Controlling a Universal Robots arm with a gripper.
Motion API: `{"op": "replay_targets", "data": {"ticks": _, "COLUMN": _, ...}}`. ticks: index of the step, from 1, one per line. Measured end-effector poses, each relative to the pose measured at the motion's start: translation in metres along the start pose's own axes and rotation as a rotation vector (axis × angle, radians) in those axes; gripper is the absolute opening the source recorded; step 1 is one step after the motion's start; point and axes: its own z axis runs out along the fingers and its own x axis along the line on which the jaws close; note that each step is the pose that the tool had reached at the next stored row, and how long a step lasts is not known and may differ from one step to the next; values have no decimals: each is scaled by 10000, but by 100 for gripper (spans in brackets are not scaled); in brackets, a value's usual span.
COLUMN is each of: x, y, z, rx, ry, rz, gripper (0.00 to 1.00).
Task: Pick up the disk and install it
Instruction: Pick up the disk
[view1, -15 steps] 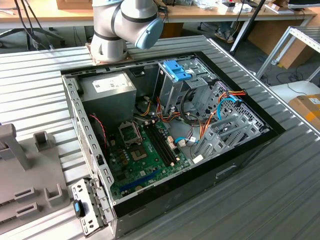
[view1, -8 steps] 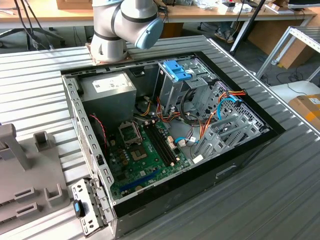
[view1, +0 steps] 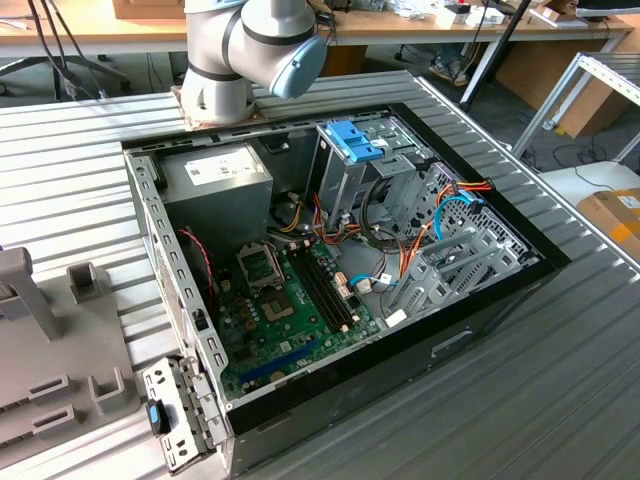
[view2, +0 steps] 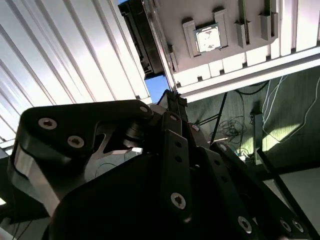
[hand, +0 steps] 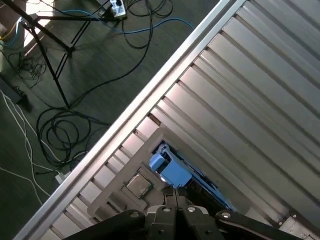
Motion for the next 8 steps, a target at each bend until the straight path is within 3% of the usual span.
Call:
{"op": "replay_targets", "data": {"ticks": 3, "x": 0, "y": 0, "z": 0, "rx": 32, "ry": 8, "rz": -823, "gripper": 11}}
{"op": "replay_targets", "data": {"ticks": 8, "x": 0, "y": 0, "z": 1, "rx": 64, "ry": 16, "rz": -1664, "gripper": 11}}
